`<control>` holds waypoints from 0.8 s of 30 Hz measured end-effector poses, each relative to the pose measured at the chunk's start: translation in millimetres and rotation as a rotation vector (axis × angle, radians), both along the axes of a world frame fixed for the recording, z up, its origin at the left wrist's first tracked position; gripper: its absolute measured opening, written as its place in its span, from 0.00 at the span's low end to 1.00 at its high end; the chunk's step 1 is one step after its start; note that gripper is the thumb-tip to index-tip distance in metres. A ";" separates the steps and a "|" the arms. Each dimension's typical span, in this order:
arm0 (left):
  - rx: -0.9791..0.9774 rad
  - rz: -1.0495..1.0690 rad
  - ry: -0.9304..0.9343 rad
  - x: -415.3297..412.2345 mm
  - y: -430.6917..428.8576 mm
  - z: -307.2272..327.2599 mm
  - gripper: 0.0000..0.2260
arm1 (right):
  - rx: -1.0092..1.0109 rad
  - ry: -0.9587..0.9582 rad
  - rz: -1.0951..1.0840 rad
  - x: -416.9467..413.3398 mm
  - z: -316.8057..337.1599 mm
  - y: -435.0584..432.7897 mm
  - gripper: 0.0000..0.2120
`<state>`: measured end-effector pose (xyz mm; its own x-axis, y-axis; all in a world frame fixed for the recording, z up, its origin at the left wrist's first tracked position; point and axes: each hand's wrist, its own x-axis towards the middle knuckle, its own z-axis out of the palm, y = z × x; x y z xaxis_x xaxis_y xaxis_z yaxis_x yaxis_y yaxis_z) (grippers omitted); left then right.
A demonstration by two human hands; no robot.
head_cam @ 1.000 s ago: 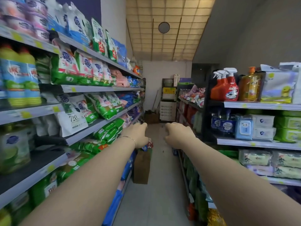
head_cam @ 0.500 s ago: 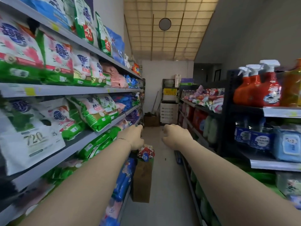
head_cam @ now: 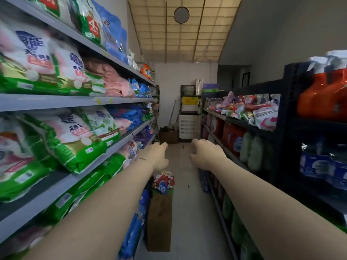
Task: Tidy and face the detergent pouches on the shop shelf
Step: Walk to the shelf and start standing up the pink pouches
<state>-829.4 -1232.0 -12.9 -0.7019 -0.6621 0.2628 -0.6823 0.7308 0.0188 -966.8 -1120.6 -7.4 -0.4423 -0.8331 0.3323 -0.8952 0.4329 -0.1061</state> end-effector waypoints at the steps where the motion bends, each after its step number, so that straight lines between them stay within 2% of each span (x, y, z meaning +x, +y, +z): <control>1: 0.003 0.000 0.007 -13.6 -14.2 -1.5 0.21 | 0.002 0.005 0.005 -14.2 0.1 -12.6 0.17; 8: -0.010 -0.019 0.053 -138.3 -113.8 6.1 0.20 | 0.046 0.047 0.018 -137.8 9.1 -103.6 0.13; 14: -0.020 -0.054 0.077 -249.8 -194.8 20.2 0.19 | 0.024 0.062 -0.023 -251.2 24.2 -175.0 0.13; 24: 0.005 -0.059 0.066 -384.6 -322.6 11.8 0.21 | 0.036 0.066 -0.037 -381.0 16.2 -295.3 0.13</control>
<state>-1213.9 -1554.6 -1.2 -0.7211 -0.6214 0.3064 -0.6352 0.7696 0.0657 -1347.8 -1415.9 8.8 -0.4508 -0.8286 0.3319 -0.8832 0.4680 -0.0312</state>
